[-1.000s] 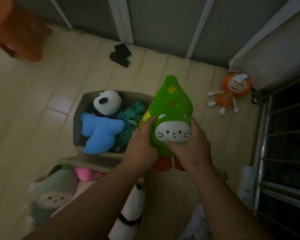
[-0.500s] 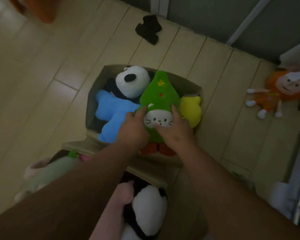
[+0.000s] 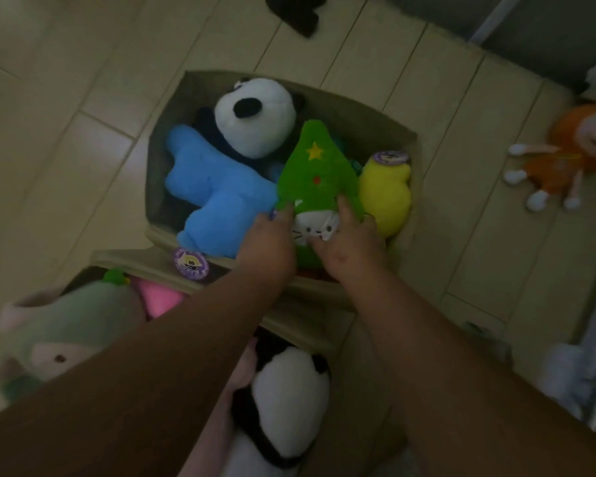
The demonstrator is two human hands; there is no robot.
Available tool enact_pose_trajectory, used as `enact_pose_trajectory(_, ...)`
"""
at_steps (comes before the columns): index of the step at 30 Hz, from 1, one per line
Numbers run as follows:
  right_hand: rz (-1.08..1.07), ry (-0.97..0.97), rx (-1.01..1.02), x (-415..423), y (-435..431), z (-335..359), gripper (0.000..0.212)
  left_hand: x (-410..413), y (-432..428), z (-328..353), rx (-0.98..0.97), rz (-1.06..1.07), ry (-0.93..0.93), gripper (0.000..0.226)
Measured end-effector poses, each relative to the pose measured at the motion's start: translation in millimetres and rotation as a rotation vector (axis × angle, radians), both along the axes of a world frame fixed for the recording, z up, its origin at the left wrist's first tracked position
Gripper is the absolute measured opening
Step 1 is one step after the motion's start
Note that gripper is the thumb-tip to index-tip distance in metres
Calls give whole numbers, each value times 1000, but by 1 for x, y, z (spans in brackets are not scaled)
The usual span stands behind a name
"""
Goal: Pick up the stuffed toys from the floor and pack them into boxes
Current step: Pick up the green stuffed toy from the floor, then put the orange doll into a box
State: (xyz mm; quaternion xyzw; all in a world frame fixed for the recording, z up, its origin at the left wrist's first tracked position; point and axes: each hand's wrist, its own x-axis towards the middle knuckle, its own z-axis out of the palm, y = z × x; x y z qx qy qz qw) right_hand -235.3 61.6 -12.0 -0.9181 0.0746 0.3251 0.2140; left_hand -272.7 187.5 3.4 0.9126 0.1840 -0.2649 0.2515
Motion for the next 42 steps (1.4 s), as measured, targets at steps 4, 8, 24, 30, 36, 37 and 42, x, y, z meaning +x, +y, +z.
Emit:
enact_pose_trajectory(4, 14, 14, 40, -1, -18, 33, 79, -8, -3, 31, 30, 2, 8, 64)
enact_pose_trajectory(8, -22, -87, 103, -3, -39, 85, 62, -8, -11, 77, -14, 21, -101, 67)
enact_pose_trajectory(24, -138, -460, 321, -4, -127, 413, 41, 22, -98, 399, -345, 23, -540, 54)
enact_pose_trajectory(30, -191, -570, 348, -32, -144, 539, 40, 7, -103, 522, -408, -46, -576, 56)
enact_pose_trajectory(36, -251, -656, 334, -54, -157, 650, 36, -3, -105, 629, -425, -129, -666, 52)
enact_pose_trajectory(37, -272, -672, 354, -57, -160, 668, 37, -5, -106, 647, -428, -143, -681, 52)
enact_pose_trajectory(42, -270, -791, 307, -74, -176, 751, 39, -12, -112, 722, -441, -185, -738, 51)
